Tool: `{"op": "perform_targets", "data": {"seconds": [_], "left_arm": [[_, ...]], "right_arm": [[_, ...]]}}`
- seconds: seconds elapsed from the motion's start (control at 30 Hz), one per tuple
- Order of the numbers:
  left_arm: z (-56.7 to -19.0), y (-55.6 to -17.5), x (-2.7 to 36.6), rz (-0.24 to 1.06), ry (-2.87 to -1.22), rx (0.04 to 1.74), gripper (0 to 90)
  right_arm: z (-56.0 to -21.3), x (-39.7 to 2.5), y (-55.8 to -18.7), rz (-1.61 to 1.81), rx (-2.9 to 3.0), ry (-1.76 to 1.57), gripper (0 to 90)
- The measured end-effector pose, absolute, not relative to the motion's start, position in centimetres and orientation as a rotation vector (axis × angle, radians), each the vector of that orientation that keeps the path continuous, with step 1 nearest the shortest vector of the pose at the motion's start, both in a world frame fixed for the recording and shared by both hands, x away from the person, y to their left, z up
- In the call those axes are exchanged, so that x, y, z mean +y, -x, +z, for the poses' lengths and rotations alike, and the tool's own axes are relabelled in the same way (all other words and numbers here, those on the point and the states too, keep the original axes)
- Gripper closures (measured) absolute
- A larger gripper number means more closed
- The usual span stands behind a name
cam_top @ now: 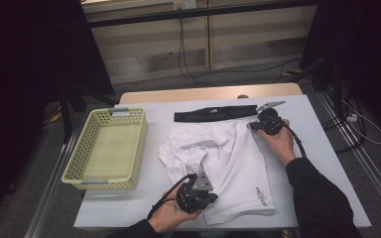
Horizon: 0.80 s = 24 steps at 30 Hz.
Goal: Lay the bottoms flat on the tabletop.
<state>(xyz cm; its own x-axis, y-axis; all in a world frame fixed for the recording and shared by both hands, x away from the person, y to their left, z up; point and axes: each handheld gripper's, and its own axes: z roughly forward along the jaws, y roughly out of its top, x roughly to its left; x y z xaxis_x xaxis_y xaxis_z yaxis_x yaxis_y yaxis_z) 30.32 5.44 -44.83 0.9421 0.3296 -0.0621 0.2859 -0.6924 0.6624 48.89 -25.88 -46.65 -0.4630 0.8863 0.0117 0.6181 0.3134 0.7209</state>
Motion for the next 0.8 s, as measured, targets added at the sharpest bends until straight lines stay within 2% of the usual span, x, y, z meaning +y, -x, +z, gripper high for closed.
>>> {"op": "perform_targets", "data": {"seconds": [0.33,0.4,0.5,0.6,0.8], "left_arm": [[-44.6,-30.4,5.4,0.094,-2.396,0.393,90.0],[-44.7,-30.5,5.4,0.096,-2.411,0.388,90.0],[-44.9,-30.5,5.3,0.097,-2.408,0.397,90.0],[-44.9,-30.5,5.3,0.092,-2.380,0.427,90.0],[-45.1,-30.6,5.3,0.090,-2.373,0.441,90.0]], "right_arm": [[-46.2,-27.1,-49.4,0.880,2.156,-1.366,90.0],[-46.2,-26.9,-49.3,0.922,2.177,-1.371,77.1],[-46.2,-26.4,-49.2,0.944,2.193,-1.345,69.6],[-46.0,-26.2,-49.2,0.974,2.168,-1.367,56.0],[-46.6,-26.0,-49.5,0.936,2.154,-1.398,49.9]]}}
